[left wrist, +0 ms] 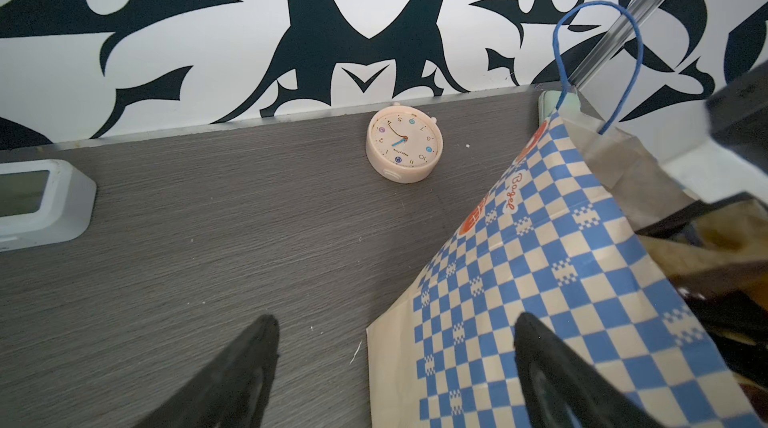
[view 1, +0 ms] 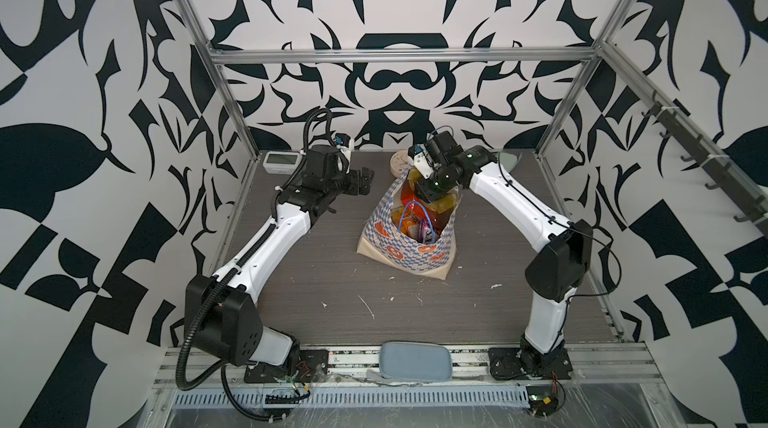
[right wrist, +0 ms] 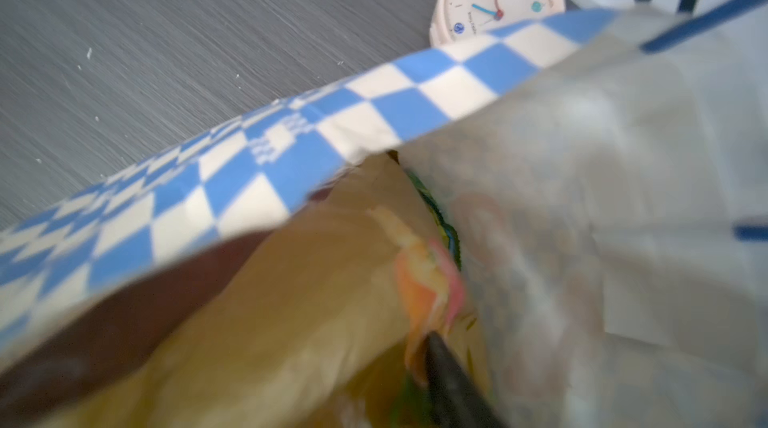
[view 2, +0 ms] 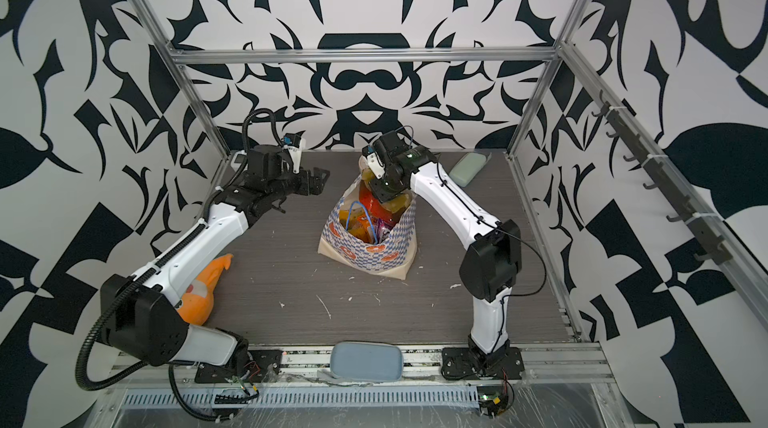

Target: Take the snacks out of the paper bag

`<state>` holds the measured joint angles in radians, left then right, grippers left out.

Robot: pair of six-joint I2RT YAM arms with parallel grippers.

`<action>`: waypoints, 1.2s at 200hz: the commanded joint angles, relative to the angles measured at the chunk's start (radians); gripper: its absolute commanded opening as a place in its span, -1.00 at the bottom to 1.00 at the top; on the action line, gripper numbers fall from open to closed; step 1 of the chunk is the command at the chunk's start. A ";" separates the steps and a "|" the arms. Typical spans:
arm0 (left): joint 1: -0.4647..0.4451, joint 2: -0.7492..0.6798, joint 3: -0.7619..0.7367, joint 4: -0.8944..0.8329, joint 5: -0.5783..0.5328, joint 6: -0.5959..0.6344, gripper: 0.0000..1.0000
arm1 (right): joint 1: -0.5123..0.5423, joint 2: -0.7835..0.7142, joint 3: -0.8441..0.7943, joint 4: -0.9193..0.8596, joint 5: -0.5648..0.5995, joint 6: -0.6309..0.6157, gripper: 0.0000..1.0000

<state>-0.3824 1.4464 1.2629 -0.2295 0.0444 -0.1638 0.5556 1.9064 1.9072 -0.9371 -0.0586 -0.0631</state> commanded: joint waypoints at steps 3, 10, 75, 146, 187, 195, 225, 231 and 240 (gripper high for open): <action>0.002 -0.035 -0.019 -0.026 -0.020 0.005 0.83 | 0.000 0.012 0.039 0.012 -0.018 0.030 -0.73; 0.002 -0.037 -0.022 -0.025 -0.023 0.009 0.83 | -0.001 0.010 0.039 0.011 -0.018 0.033 -0.77; 0.003 -0.026 -0.021 -0.013 -0.019 -0.001 0.83 | 0.001 -0.079 0.107 -0.032 -0.067 0.078 -1.00; 0.002 -0.036 -0.020 -0.006 -0.024 -0.014 0.83 | -0.038 -0.168 0.194 -0.028 -0.254 0.185 -1.00; 0.003 -0.049 -0.028 0.001 -0.032 -0.024 0.83 | -0.095 -0.153 0.173 0.016 -0.421 0.249 -1.00; 0.003 -0.052 -0.032 0.002 -0.031 -0.025 0.83 | -0.102 -0.154 0.168 0.032 -0.468 0.260 -1.00; 0.003 -0.055 -0.041 0.004 -0.040 -0.019 0.83 | -0.191 -0.205 0.116 0.252 -0.730 0.451 -1.00; 0.003 -0.054 -0.041 0.005 -0.043 -0.018 0.83 | -0.223 -0.216 0.079 0.346 -0.789 0.539 -1.00; 0.002 -0.053 -0.039 0.007 -0.044 -0.018 0.83 | -0.259 -0.230 0.024 0.487 -0.862 0.652 -1.00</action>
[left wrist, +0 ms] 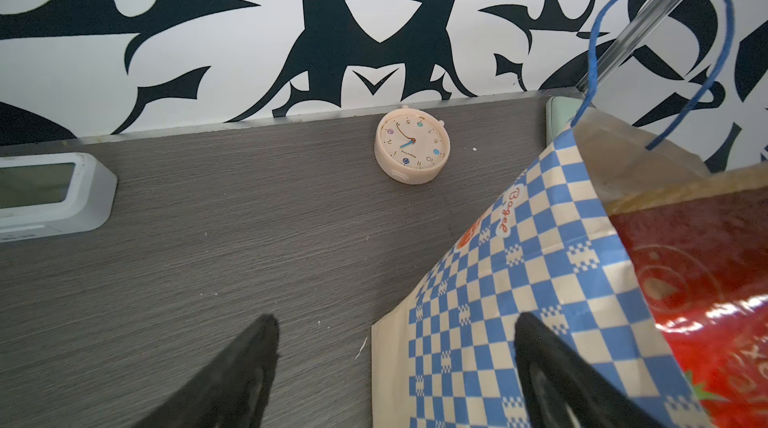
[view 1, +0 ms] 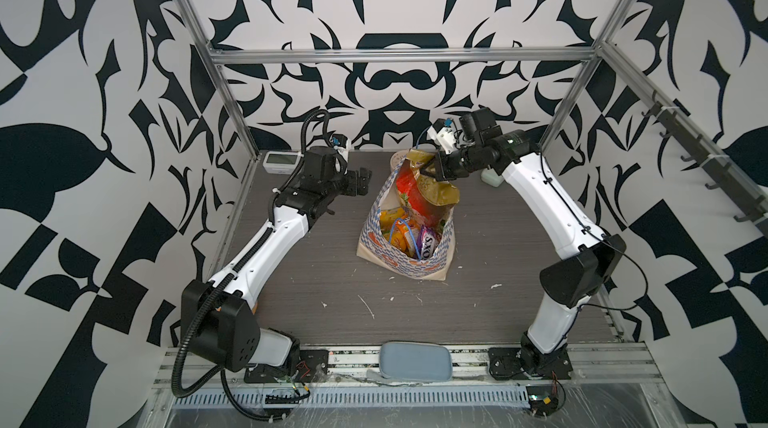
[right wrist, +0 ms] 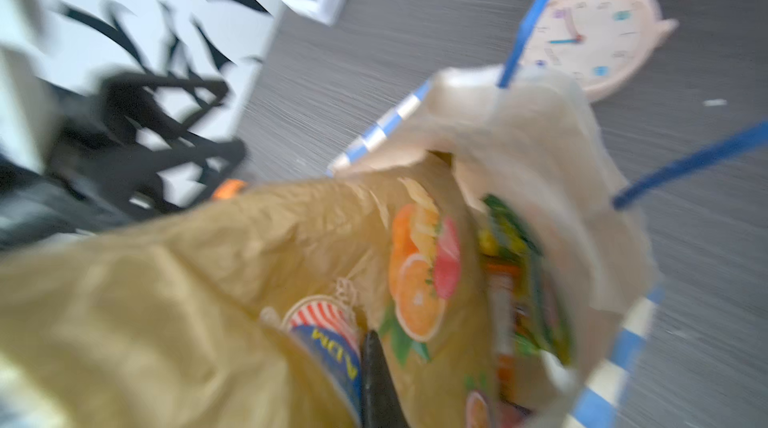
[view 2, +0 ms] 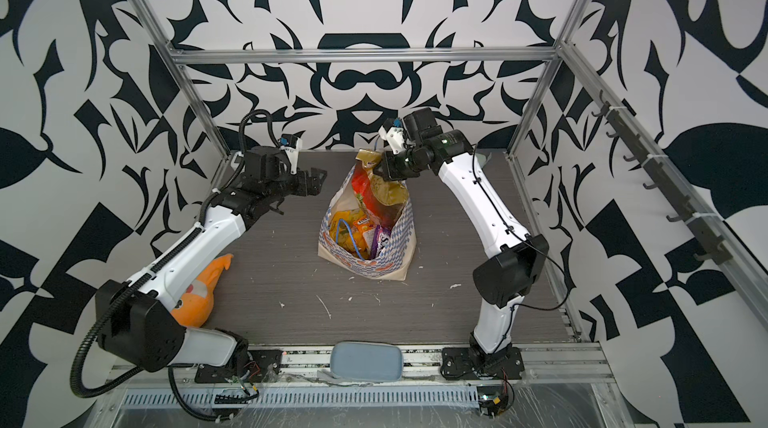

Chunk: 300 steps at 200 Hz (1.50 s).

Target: Take the snacks out of the paper bag

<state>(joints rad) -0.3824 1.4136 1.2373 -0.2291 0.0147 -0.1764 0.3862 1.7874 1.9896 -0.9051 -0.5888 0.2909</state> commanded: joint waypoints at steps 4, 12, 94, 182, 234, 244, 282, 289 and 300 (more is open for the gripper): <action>0.002 -0.019 -0.012 0.008 -0.015 -0.003 0.83 | -0.103 -0.114 -0.082 0.529 -0.364 0.358 -1.00; 0.002 -0.019 -0.008 0.010 -0.015 0.000 0.83 | -0.123 -0.117 -0.126 0.663 -0.405 0.472 -1.00; 0.003 -0.015 0.022 0.008 -0.050 0.033 0.84 | -0.226 -0.078 0.037 1.016 -0.449 0.895 -1.00; 0.003 -0.018 0.022 0.029 -0.051 0.037 0.84 | -0.428 -0.004 0.415 0.741 -0.381 0.845 -1.00; 0.002 -0.024 -0.017 0.040 -0.052 0.024 0.84 | -0.517 -0.138 0.046 0.774 -0.354 0.747 -1.00; 0.002 -0.022 -0.023 0.040 -0.051 0.022 0.84 | -0.523 -0.168 -0.051 0.786 -0.340 0.718 -1.00; 0.002 -0.012 -0.037 0.034 -0.041 0.014 0.84 | -0.521 -0.228 -0.368 0.799 -0.289 0.632 -1.00; 0.002 -0.010 -0.043 0.037 -0.042 0.012 0.84 | -0.514 -0.235 -0.422 0.815 -0.280 0.627 -1.00; 0.002 -0.008 -0.048 0.042 -0.041 0.007 0.84 | -0.512 -0.255 -0.504 0.829 -0.255 0.614 -1.00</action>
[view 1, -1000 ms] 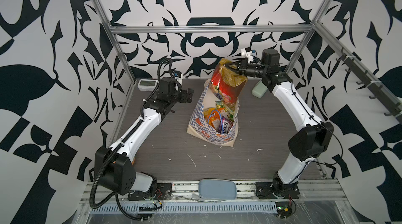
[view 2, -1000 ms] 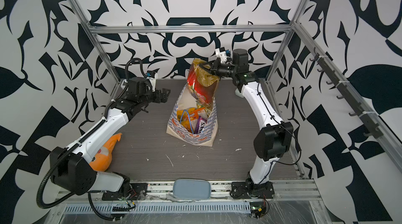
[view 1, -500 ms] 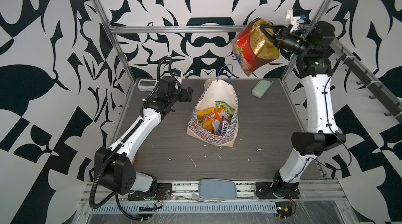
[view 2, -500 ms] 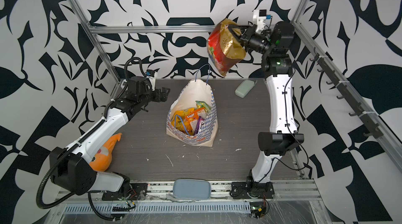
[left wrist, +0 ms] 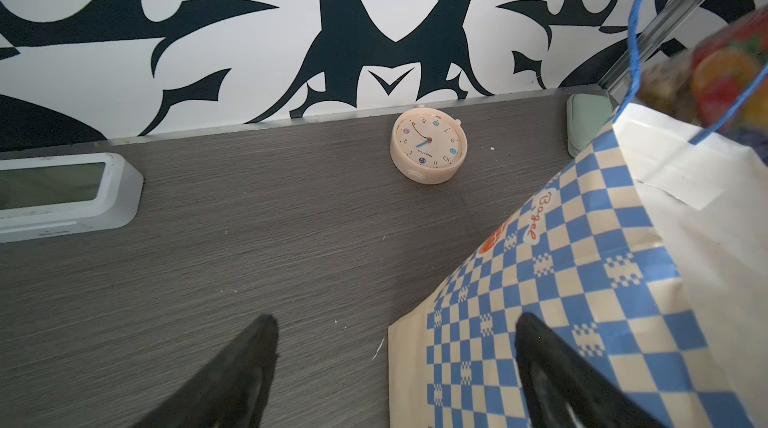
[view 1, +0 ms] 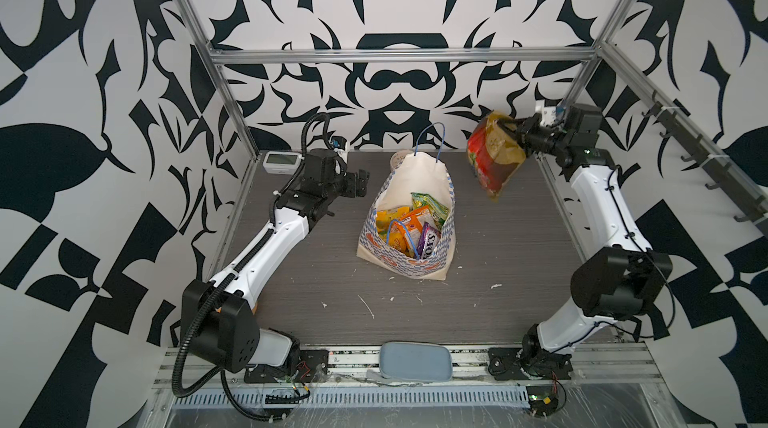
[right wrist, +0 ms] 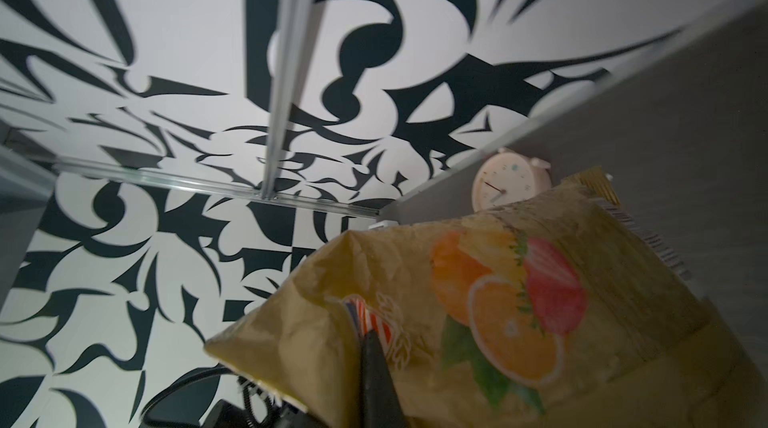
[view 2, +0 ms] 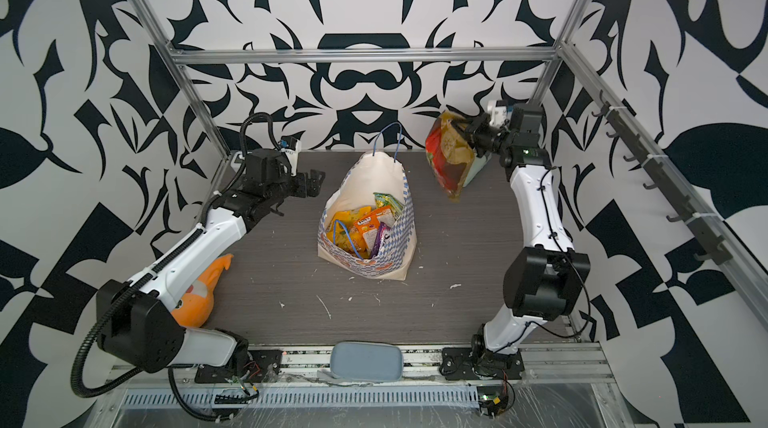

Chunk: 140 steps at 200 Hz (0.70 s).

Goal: Take the snacks out of the paper bag
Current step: 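Lower the red packet onto the table beside the bag and release it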

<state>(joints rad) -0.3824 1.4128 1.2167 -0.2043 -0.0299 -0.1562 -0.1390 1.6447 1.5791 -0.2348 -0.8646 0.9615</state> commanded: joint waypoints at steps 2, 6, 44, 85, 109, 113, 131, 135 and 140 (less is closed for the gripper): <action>0.002 -0.006 -0.029 0.017 0.004 -0.014 0.84 | 0.014 -0.114 -0.108 0.166 0.026 -0.057 -1.00; 0.003 -0.006 -0.032 0.020 0.004 -0.015 0.84 | 0.014 -0.119 -0.133 0.178 0.031 -0.057 -1.00; 0.003 0.029 -0.028 0.036 0.021 -0.033 0.84 | 0.049 -0.090 -0.270 0.261 0.052 -0.024 -1.00; 0.003 0.059 -0.005 0.036 0.032 -0.050 0.84 | 0.109 -0.098 -0.392 0.431 0.171 0.093 -1.00; 0.002 0.060 -0.012 0.040 0.033 -0.054 0.84 | 0.119 -0.078 -0.428 0.603 0.172 0.238 -1.00; 0.002 0.061 -0.014 0.042 0.033 -0.055 0.84 | 0.122 -0.077 -0.426 0.620 0.173 0.245 -1.00; 0.002 0.066 -0.017 0.045 0.034 -0.060 0.84 | 0.124 -0.073 -0.422 0.607 0.206 0.230 -1.00; 0.002 0.067 -0.017 0.045 0.035 -0.060 0.84 | 0.122 -0.069 -0.425 0.611 0.213 0.235 -1.00; 0.003 0.070 -0.017 0.045 0.036 -0.061 0.84 | 0.122 -0.062 -0.430 0.625 0.217 0.247 -1.00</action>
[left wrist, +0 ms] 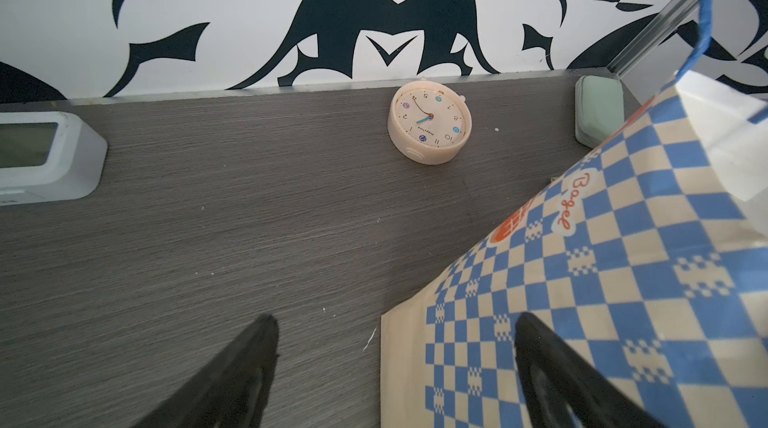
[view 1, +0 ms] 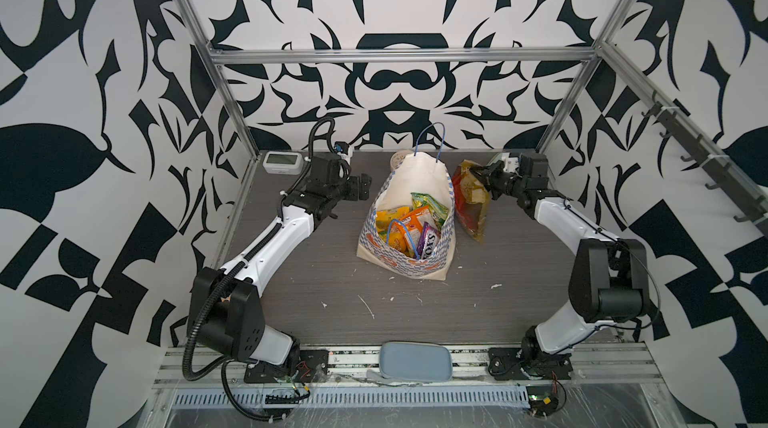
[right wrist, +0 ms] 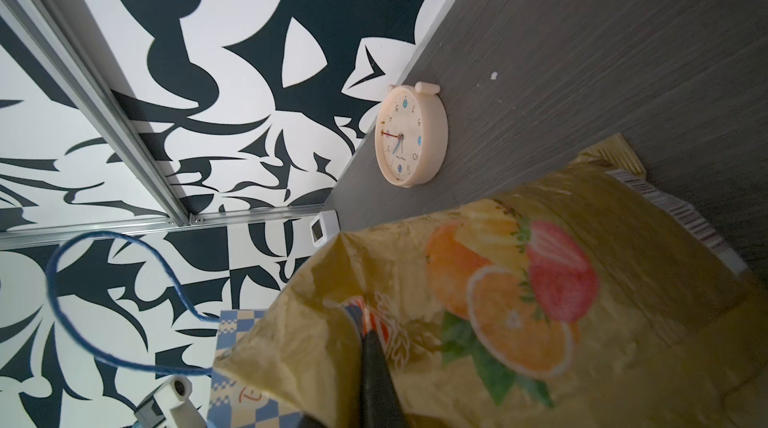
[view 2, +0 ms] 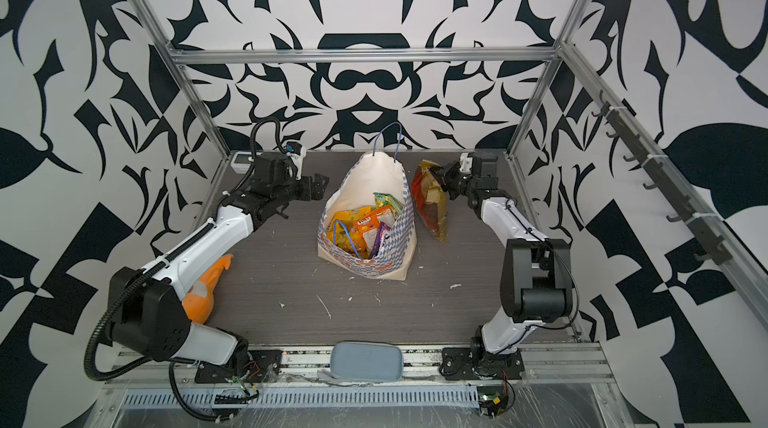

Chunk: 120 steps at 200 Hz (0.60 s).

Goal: Take the snacks out of the paper bag
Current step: 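Lower the red packet onto the table beside the bag and release it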

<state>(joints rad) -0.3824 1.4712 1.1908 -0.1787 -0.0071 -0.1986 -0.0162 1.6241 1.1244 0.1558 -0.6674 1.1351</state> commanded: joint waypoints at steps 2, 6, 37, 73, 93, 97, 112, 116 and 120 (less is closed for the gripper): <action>0.003 0.012 0.009 0.019 0.013 -0.019 0.84 | -0.001 -0.038 0.022 0.243 0.020 0.083 -1.00; 0.002 0.013 0.009 0.019 0.015 -0.019 0.84 | -0.002 -0.031 0.015 0.272 0.019 0.103 -1.00; 0.003 0.022 0.014 0.014 0.016 -0.019 0.84 | -0.008 0.007 0.009 0.293 0.016 0.126 -1.00; 0.002 0.016 0.016 0.010 0.014 -0.013 0.84 | -0.050 -0.002 0.051 -0.053 0.060 -0.145 -1.00; 0.002 0.017 0.019 0.003 0.015 -0.007 0.84 | -0.096 0.008 0.108 -0.246 0.066 -0.305 -0.96; 0.003 0.017 0.021 0.000 0.015 -0.006 0.84 | -0.106 0.011 0.122 -0.280 0.067 -0.337 -0.93; 0.002 0.017 0.022 -0.010 0.014 0.000 0.84 | -0.139 0.038 0.186 -0.408 0.052 -0.452 -0.77; 0.002 0.018 0.024 -0.010 0.013 0.000 0.84 | -0.147 0.048 0.204 -0.436 0.045 -0.476 -0.73; 0.002 0.018 0.023 -0.010 0.014 0.002 0.84 | -0.154 0.059 0.219 -0.461 0.036 -0.496 -0.70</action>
<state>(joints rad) -0.3824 1.4834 1.1912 -0.1764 -0.0021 -0.2073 -0.1261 1.6665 1.2308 -0.0780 -0.6163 0.8757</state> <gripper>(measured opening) 0.919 0.119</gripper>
